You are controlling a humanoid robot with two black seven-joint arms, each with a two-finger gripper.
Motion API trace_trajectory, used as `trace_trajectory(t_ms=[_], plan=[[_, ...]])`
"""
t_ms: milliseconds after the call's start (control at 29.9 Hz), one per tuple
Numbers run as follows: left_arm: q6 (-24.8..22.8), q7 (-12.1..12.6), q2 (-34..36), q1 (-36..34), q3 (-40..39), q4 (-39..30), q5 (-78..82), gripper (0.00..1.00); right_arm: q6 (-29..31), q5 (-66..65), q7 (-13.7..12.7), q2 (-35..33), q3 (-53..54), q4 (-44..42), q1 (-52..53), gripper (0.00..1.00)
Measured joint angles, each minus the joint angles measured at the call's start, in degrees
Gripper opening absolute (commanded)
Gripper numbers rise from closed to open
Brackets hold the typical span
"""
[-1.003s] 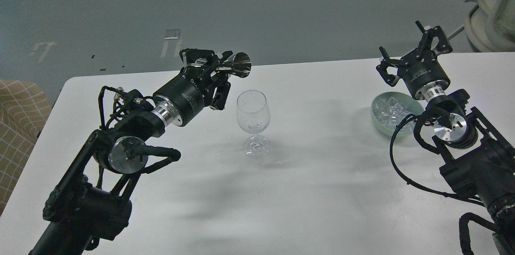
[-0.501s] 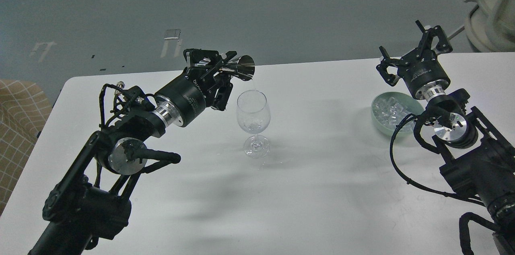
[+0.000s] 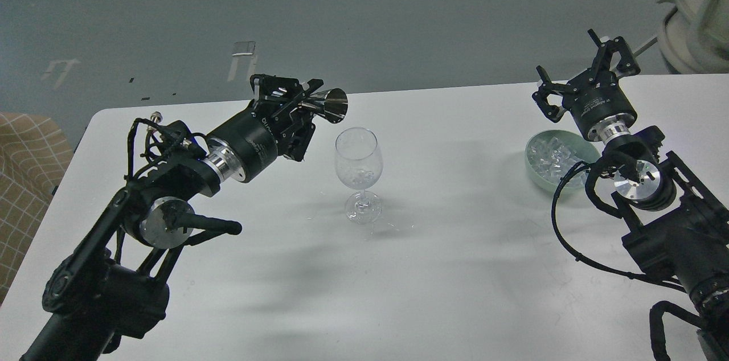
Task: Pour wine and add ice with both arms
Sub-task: 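Tilt the jigger with the left gripper to pour into the glass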
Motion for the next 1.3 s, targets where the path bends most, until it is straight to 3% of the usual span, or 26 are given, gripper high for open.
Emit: trace_trajectory(t_ms=[1304], plan=[[-3.9,0.9,0.7,-5.8,2.7,2.0,6.6,0.08,0.1,0.1,0.1,-0.4,0.1,-0.1,-0.2,1.0]])
